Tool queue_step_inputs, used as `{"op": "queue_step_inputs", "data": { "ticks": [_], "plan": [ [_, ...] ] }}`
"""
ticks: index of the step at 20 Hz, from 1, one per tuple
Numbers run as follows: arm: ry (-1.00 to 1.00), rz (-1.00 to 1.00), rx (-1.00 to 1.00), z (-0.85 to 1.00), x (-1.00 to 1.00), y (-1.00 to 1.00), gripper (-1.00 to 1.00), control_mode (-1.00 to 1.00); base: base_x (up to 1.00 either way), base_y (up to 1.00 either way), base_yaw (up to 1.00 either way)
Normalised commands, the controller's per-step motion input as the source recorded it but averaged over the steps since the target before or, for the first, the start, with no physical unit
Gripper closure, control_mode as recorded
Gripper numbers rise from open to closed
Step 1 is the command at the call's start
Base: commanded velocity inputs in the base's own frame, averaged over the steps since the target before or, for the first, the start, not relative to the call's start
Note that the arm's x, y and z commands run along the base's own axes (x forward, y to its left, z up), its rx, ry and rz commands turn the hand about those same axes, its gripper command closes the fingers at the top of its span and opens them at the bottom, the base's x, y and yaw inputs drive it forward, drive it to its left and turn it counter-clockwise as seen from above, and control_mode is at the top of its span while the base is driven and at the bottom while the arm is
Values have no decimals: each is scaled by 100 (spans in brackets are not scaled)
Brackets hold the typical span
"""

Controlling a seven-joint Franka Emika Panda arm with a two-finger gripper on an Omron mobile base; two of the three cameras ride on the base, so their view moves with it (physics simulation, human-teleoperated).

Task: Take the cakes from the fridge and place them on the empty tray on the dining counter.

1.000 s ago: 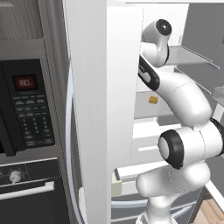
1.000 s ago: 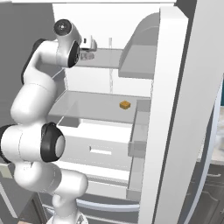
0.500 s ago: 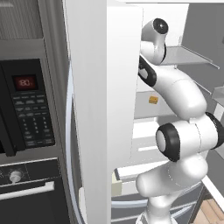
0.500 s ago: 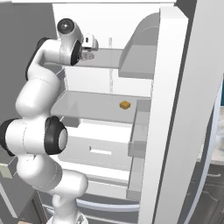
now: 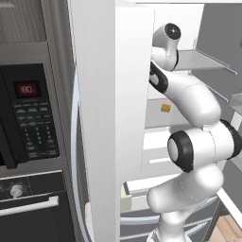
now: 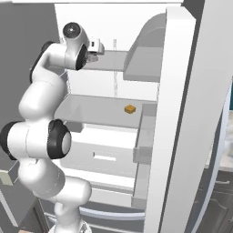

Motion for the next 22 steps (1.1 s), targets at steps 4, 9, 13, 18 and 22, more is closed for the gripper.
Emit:
{"op": "queue_step_inputs", "data": {
  "ticks": [4,9,13,18,22],
  "plan": [
    [0,0,0,-9,37,0,-100,-100,0,0,0],
    [0,0,0,-8,32,0,-100,-100,0,0,0],
    [0,0,0,-8,26,0,-100,-100,0,0,0],
    [0,0,0,-10,12,0,-100,-100,0,0,0],
    [0,0,0,-13,3,-5,-100,-100,0,0,0]
  ]
}}
